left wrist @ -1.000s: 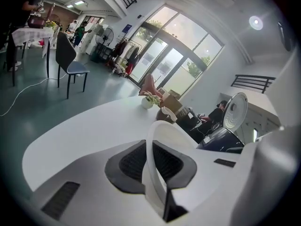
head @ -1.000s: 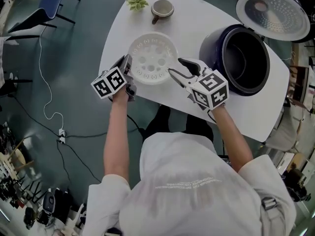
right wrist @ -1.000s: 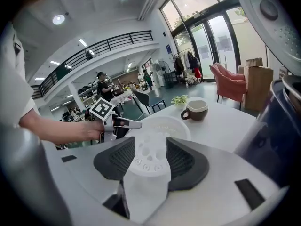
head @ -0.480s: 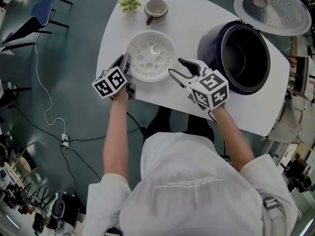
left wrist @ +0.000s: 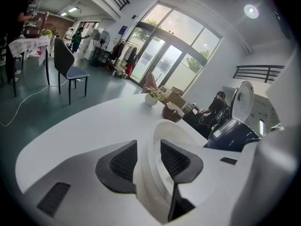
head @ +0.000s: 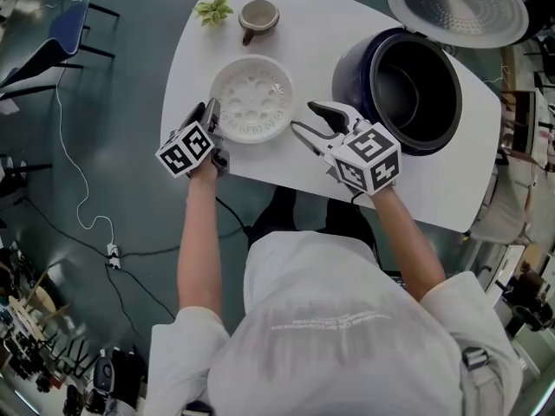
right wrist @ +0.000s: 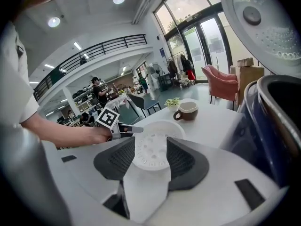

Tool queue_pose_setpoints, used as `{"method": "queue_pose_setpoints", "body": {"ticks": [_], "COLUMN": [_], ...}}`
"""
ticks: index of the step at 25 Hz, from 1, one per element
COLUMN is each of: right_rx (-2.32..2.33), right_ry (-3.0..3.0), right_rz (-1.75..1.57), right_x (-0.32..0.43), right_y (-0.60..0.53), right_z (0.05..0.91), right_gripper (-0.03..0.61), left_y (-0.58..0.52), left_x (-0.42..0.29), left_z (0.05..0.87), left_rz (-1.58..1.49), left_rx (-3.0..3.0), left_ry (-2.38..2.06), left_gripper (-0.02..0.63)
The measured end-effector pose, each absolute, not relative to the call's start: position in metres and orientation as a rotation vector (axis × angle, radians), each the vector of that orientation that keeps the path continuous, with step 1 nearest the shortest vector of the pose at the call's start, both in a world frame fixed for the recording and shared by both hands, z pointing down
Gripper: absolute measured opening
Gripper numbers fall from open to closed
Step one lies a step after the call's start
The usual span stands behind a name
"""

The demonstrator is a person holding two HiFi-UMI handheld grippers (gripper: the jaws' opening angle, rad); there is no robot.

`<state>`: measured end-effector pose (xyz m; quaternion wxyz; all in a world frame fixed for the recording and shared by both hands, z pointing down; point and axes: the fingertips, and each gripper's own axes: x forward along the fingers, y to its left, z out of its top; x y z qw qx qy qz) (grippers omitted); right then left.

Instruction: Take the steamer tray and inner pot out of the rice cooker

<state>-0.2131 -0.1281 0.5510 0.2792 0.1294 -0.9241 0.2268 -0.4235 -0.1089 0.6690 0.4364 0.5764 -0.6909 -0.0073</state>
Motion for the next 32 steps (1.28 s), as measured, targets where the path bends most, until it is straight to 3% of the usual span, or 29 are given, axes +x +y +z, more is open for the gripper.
{"method": "queue_pose_setpoints", "body": {"ticks": [15,32], "right_rx": [0.492,1.012], "right_ry": [-2.675,-2.657], "right_rz": [0.432,0.251], "right_x": [-0.149,0.025], "right_y": [-0.146,-0.233], "right_z": [0.442,0.353], "right_gripper": [0.219,0.219], "left_y": [-0.127,-0.232], "left_x": [-0.400,-0.205], "left_z": [0.545,0.361], "left_rz": [0.249,0.272], "left_rx": [1.757,2.536], "left_ry": [-2.004,-1.680], "left_gripper": [0.138,0.130]}}
